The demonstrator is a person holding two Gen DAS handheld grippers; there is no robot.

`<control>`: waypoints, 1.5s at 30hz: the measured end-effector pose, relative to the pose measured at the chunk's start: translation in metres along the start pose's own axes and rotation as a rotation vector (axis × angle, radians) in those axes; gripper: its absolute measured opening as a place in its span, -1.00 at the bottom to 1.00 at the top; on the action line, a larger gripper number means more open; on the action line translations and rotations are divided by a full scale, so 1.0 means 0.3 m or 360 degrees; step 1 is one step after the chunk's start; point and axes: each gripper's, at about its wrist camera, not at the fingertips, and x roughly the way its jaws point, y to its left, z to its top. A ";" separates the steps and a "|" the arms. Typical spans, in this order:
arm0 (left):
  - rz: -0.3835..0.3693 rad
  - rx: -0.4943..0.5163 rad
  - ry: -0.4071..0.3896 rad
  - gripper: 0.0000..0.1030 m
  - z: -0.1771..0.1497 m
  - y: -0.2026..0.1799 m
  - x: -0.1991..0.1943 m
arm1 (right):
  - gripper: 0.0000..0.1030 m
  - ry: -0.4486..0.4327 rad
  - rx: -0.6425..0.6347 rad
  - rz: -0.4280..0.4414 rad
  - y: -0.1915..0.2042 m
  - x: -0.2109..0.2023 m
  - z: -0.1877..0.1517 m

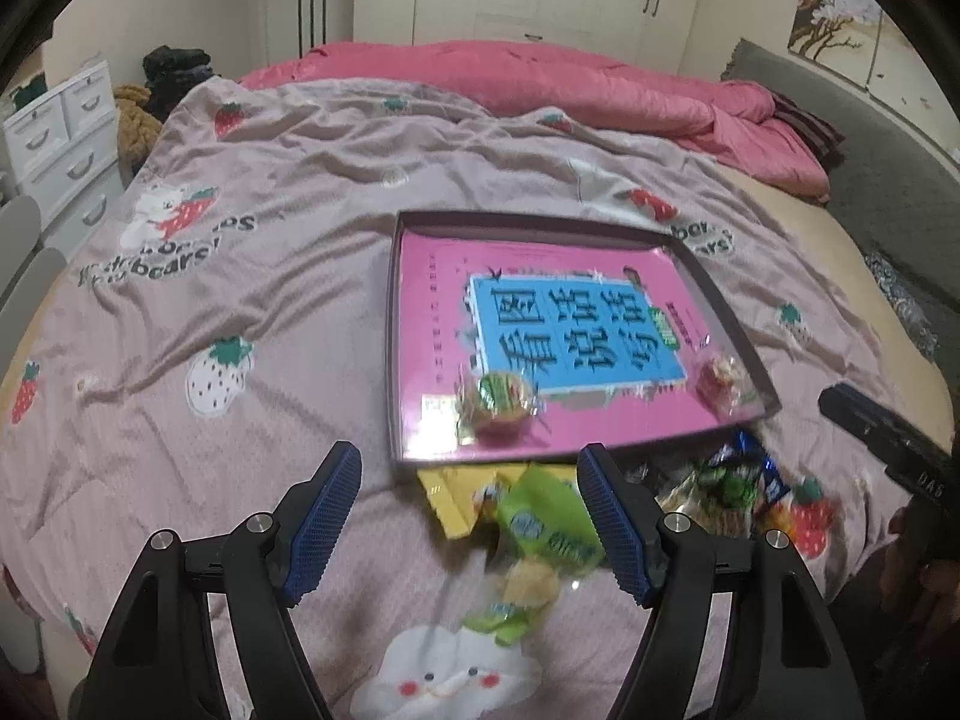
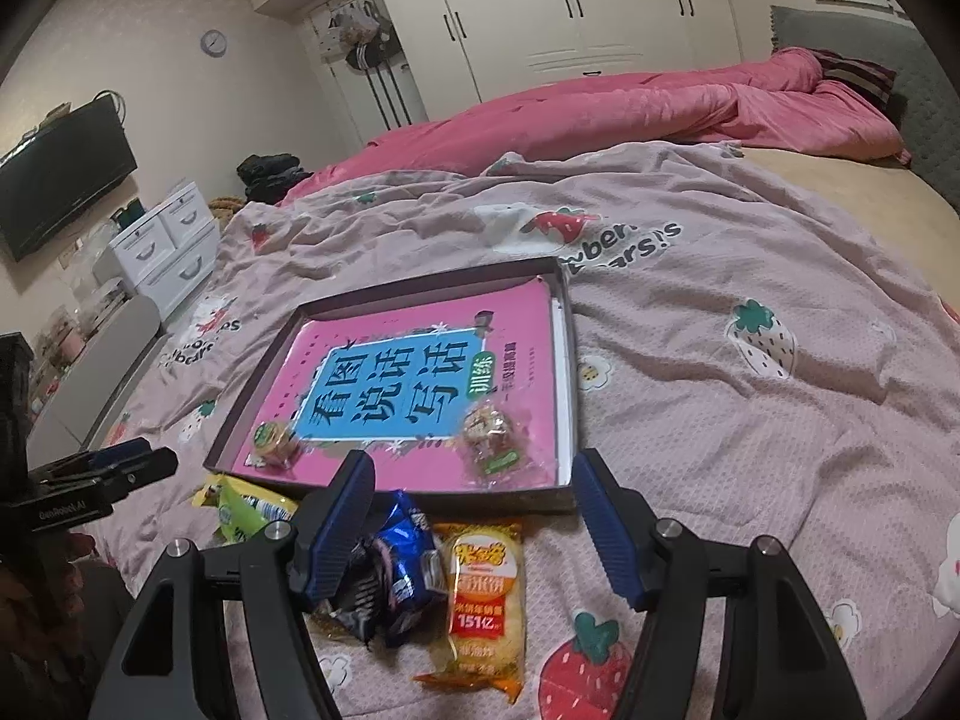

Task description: Organize snacks

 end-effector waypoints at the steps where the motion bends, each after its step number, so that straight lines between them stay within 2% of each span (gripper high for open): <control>1: 0.0000 0.0005 0.0013 0.48 -0.009 0.002 0.001 | 0.32 0.0001 -0.0009 0.0002 0.006 -0.002 -0.002; 12: -0.0017 0.0054 0.0077 0.47 -0.058 -0.002 0.000 | 0.32 0.0018 -0.0123 0.0029 0.076 -0.025 -0.037; 22: -0.0065 0.0095 0.0220 0.47 -0.116 -0.024 0.062 | 0.30 0.0102 -0.0286 0.0111 0.181 -0.021 -0.106; 27: -0.0084 0.0116 0.0262 0.47 -0.136 -0.033 0.083 | 0.12 0.0137 -0.0376 0.0131 0.226 0.002 -0.133; 32: -0.0098 0.0117 0.0291 0.47 -0.146 -0.036 0.103 | -0.03 0.0187 -0.0379 0.0151 0.226 0.041 -0.144; 34: -0.0104 0.0123 0.0305 0.47 -0.150 -0.039 0.114 | -0.17 0.0209 -0.0379 0.0166 0.226 0.059 -0.147; 45: -0.0128 0.0146 0.0356 0.47 -0.165 -0.056 0.167 | -0.37 0.0298 -0.0385 0.0157 0.222 0.150 -0.155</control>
